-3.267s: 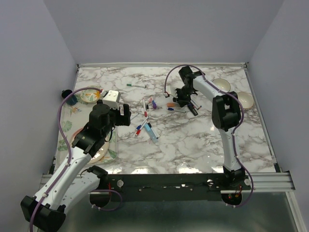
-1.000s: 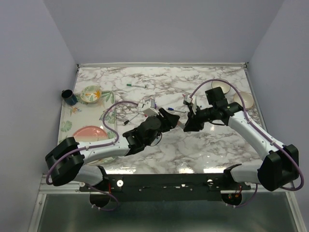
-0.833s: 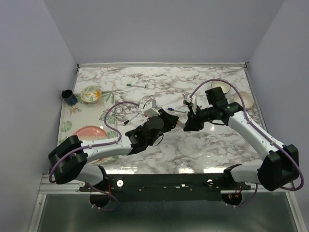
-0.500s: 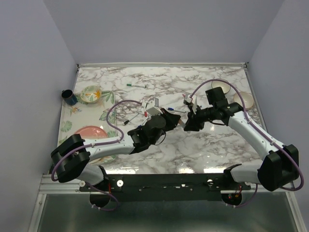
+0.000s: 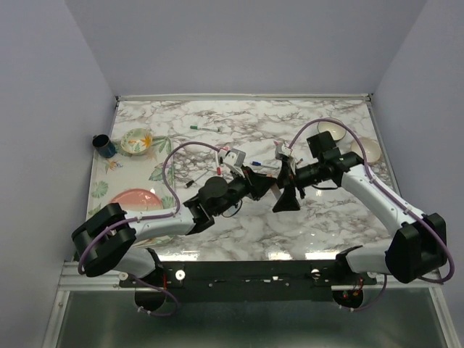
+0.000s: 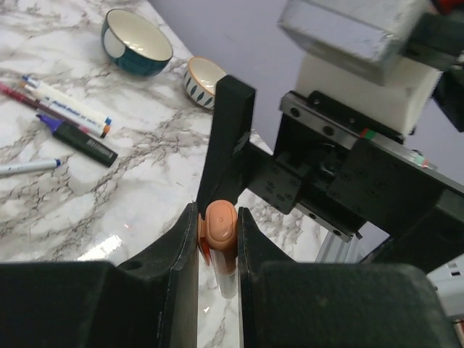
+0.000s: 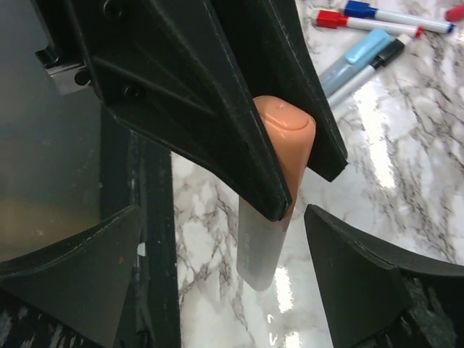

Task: Open the pen caps
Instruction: Hold the pen cap with the left arm and grip the barrel with the right arm, then open the pen cap, then place the pen cap on the table with the left arm

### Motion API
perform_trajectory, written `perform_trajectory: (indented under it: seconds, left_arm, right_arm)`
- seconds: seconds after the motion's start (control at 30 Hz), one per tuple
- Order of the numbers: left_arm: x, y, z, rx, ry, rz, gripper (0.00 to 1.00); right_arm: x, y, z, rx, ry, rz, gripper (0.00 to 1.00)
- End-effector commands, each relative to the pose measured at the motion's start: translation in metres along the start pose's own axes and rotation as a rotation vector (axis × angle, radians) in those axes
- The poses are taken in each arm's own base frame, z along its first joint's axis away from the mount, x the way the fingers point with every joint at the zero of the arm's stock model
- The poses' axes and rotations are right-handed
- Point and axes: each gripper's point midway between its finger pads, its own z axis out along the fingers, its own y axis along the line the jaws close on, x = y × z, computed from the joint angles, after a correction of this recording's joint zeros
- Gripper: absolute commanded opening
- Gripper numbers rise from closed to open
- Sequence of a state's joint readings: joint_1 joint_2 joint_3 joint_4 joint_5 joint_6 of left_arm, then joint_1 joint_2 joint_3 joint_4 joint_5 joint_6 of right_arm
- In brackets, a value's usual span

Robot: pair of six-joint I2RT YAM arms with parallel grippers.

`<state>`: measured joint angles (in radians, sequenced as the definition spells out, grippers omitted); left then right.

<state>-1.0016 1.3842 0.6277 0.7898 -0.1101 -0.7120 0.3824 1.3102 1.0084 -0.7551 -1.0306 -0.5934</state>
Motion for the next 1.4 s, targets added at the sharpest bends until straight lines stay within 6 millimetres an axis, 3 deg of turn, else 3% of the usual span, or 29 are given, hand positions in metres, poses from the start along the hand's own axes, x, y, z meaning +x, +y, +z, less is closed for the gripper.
perform_trajectory:
  seconds: [0.0, 0.13, 0.23, 0.27, 0.33, 0.37, 0.43, 0.53, 0.63, 0.73, 0.77, 0.8, 1.0, 1.13, 1.23, 1.37]
  left_arm:
    - [-0.024, -0.032, -0.008, 0.182, -0.06, 0.133, 0.0]
    - [-0.026, -0.033, -0.012, 0.205, -0.073, 0.143, 0.0]
    - [-0.032, -0.033, -0.015, 0.222, -0.098, 0.14, 0.0]
    - [-0.031, -0.033, -0.015, 0.225, -0.097, 0.143, 0.0]
    - [-0.032, -0.03, -0.017, 0.223, -0.096, 0.145, 0.0]
    - [-0.034, -0.03, -0.018, 0.226, -0.099, 0.145, 0.0]
    - [-0.036, -0.028, -0.02, 0.237, -0.101, 0.145, 0.0]
    - [-0.043, -0.023, -0.024, 0.241, -0.12, 0.145, 0.0]
    - [-0.059, -0.019, -0.031, 0.237, -0.165, 0.16, 0.0]
    - [-0.097, -0.009, -0.044, 0.216, -0.253, 0.192, 0.0]
    - [-0.11, 0.003, -0.047, 0.179, -0.275, 0.21, 0.0]
    - [-0.129, -0.005, -0.055, 0.194, -0.313, 0.238, 0.0]
    - [-0.187, 0.017, -0.081, 0.074, -0.403, 0.333, 0.0]
    - [-0.19, 0.038, -0.093, -0.007, -0.4, 0.302, 0.0]
    - [-0.167, 0.067, -0.098, -0.114, -0.339, 0.209, 0.0]
    - [-0.127, 0.126, -0.113, -0.364, -0.261, 0.05, 0.0]
  right_arm:
    - [-0.011, 0.029, -0.001, -0.174, -0.056, 0.024, 1.0]
    - [-0.015, 0.033, 0.0, -0.224, -0.08, 0.051, 0.96]
    - [-0.019, 0.036, 0.0, -0.243, -0.093, 0.063, 0.83]
    - [-0.019, 0.036, 0.0, -0.25, -0.094, 0.071, 0.71]
    - [-0.02, 0.037, 0.0, -0.255, -0.098, 0.071, 0.57]
    - [-0.02, 0.036, 0.0, -0.255, -0.095, 0.076, 0.42]
    - [-0.019, 0.036, 0.001, -0.258, -0.093, 0.085, 0.3]
    - [-0.018, 0.036, 0.002, -0.267, -0.086, 0.097, 0.01]
    - [-0.014, 0.037, 0.002, -0.28, -0.074, 0.107, 0.0]
    - [-0.009, 0.04, 0.003, -0.3, -0.062, 0.109, 0.0]
    - [-0.007, 0.041, 0.003, -0.306, -0.058, 0.11, 0.01]
    - [-0.006, 0.043, 0.004, -0.319, -0.049, 0.106, 0.01]
    - [0.003, 0.044, 0.015, -0.332, 0.01, 0.102, 0.0]
    - [0.01, 0.029, 0.016, -0.251, 0.06, 0.087, 0.01]
    - [0.021, 0.005, 0.016, -0.107, 0.119, 0.065, 0.01]
    - [0.03, -0.033, 0.008, 0.132, 0.18, 0.037, 0.01]
